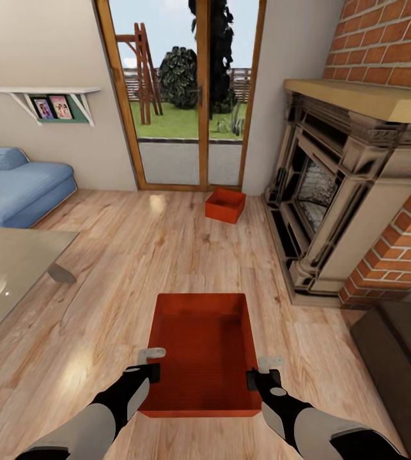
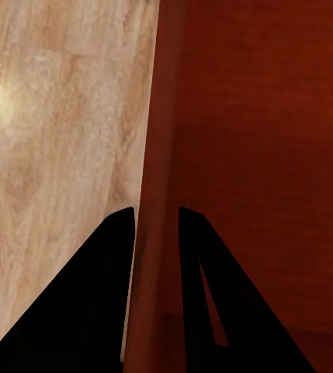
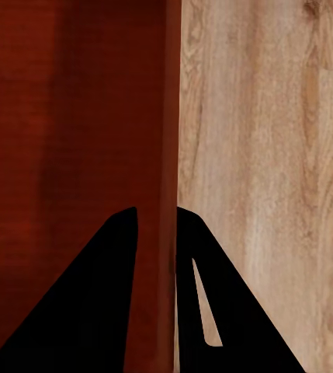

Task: Move the two storage containers from the living room to the garage. In the garage, place one container on the floor and stack the other container on top of it (either order is fine).

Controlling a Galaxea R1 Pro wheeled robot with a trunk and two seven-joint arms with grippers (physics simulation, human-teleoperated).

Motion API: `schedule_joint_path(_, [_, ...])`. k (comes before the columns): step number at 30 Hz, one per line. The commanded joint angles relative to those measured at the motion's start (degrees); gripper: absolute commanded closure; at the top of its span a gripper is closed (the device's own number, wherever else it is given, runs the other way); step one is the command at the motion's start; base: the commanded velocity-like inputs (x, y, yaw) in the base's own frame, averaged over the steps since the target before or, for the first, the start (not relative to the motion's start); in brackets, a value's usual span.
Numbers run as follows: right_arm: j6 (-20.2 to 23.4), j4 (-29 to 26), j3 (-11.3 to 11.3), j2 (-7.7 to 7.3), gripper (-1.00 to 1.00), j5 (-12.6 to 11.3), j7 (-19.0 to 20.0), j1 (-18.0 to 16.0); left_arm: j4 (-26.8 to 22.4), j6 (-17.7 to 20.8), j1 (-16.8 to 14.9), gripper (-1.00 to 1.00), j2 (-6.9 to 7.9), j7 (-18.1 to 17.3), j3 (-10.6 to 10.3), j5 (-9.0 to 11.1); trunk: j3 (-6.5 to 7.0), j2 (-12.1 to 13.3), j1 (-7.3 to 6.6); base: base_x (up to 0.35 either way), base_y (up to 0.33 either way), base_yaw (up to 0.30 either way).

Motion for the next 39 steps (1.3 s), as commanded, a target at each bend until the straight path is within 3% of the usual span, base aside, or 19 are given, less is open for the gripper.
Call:
schedule_joint_path(1, [-0.2, 0.2, -0.8, 0.04, 1.00, -0.4, -0.2, 0.0, -0.3, -3.0, -0.1, 1.00, 0.03, 1.1, 1.7, -1.4, 0.03, 0.0, 0.01, 0.000, 0.000, 0.000])
schedule_joint_path(39, [-0.2, 0.2, -0.8, 0.06, 1.00, -0.4, -0.2, 0.0, -0.3, -3.0, -0.1, 1.00, 0.03, 1.1, 1.8, -1.4, 3.54, 0.0, 0.01, 0.000, 0.000, 0.000])
